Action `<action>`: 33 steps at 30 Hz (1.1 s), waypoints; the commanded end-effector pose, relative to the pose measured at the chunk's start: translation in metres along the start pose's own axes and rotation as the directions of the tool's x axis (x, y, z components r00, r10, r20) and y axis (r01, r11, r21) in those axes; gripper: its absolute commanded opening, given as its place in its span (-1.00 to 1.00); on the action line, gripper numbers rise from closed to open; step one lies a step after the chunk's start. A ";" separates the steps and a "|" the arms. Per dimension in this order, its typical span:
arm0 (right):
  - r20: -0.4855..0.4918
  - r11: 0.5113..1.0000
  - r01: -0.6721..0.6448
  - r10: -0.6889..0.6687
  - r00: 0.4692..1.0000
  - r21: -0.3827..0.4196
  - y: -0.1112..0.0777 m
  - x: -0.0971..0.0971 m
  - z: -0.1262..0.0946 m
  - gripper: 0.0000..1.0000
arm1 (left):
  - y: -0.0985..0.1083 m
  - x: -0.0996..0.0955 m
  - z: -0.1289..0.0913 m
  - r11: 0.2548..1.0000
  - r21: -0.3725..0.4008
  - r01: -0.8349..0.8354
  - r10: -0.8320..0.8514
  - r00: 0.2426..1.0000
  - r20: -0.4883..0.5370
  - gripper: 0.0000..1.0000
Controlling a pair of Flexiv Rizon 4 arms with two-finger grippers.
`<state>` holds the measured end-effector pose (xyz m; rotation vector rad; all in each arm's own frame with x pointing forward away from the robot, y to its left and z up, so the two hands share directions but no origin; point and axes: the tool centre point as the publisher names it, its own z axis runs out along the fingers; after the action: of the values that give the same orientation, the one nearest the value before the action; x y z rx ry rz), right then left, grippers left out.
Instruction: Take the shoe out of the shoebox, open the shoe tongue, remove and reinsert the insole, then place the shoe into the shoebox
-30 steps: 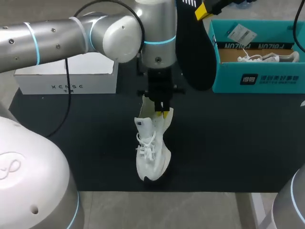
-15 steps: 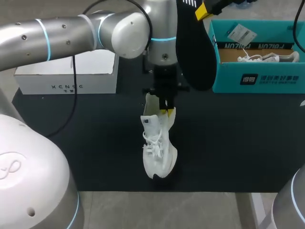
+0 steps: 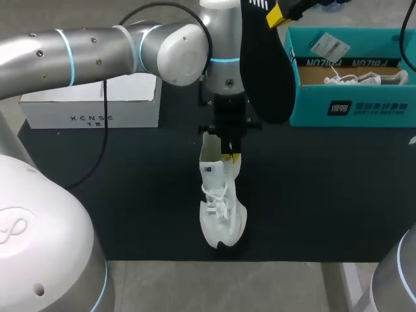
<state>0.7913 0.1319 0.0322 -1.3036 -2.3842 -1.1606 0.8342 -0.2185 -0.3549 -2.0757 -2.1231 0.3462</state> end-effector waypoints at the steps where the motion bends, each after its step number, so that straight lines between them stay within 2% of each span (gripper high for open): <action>1: 0.002 1.000 -0.002 0.002 1.000 0.003 0.002 0.000 0.001 -1.00 | 0.000 -0.002 0.006 1.000 -0.010 -0.006 0.006 1.000 0.001 -1.00; 2: 0.002 1.000 -0.002 0.002 1.000 0.003 0.002 0.000 0.001 -1.00 | 0.000 -0.002 0.007 1.000 -0.012 -0.005 0.005 1.000 0.003 -0.70; 4: 0.002 1.000 -0.002 0.002 1.000 0.003 0.002 0.000 0.001 -1.00 | 0.000 -0.002 0.008 1.000 -0.016 -0.008 0.008 1.000 0.009 0.14; 5: 0.002 1.000 -0.002 0.002 1.000 0.003 0.002 0.000 0.001 -1.00 | 0.000 -0.002 0.008 1.000 -0.021 -0.002 0.002 0.999 0.034 1.00; 10: 0.002 1.000 -0.002 0.002 1.000 0.003 0.002 0.000 0.001 -1.00 | -0.001 -0.003 -0.002 1.000 -0.028 0.011 -0.007 0.989 0.145 1.00; 14: 0.002 1.000 -0.002 0.002 1.000 0.003 0.002 0.000 0.001 -1.00 | 0.002 0.002 -0.023 0.999 -0.001 0.054 -0.051 0.950 0.308 1.00; 17: 0.002 1.000 -0.002 0.002 1.000 0.003 0.002 0.000 0.001 -1.00 | 0.005 0.011 -0.040 0.994 0.036 0.105 -0.110 0.884 0.454 1.00; 21: 0.002 1.000 -0.002 0.002 1.000 0.003 0.002 0.000 0.001 -1.00 | 0.011 0.026 -0.057 0.974 0.048 0.222 -0.196 0.716 0.670 1.00; 24: 0.002 1.000 -0.002 0.002 1.000 0.003 0.002 0.000 0.001 -1.00 | 0.009 0.039 -0.065 0.956 0.087 0.282 -0.240 0.570 0.786 1.00; 27: 0.002 1.000 -0.002 0.002 1.000 0.003 0.002 0.000 0.001 -1.00 | 0.006 0.049 -0.070 0.932 0.146 0.332 -0.284 0.419 0.862 1.00; 29: 0.002 1.000 -0.002 0.002 1.000 0.003 0.002 0.000 0.001 -1.00 | 0.003 0.056 -0.071 0.912 0.157 0.379 -0.288 0.320 0.902 1.00; 31: 0.002 1.000 -0.002 0.002 1.000 0.003 0.002 0.000 0.001 -1.00 | 0.001 0.063 -0.075 0.909 0.221 0.354 -0.321 0.256 0.912 1.00; 33: 0.002 1.000 -0.002 0.002 1.000 0.003 0.002 0.000 0.001 -1.00 | -0.001 0.067 -0.079 0.900 0.240 0.365 -0.326 0.194 0.925 1.00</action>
<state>0.7913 0.1319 0.0325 -1.3038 -2.3846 -1.1598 0.8664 -0.1685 -0.2832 -1.7903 -2.6302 0.9708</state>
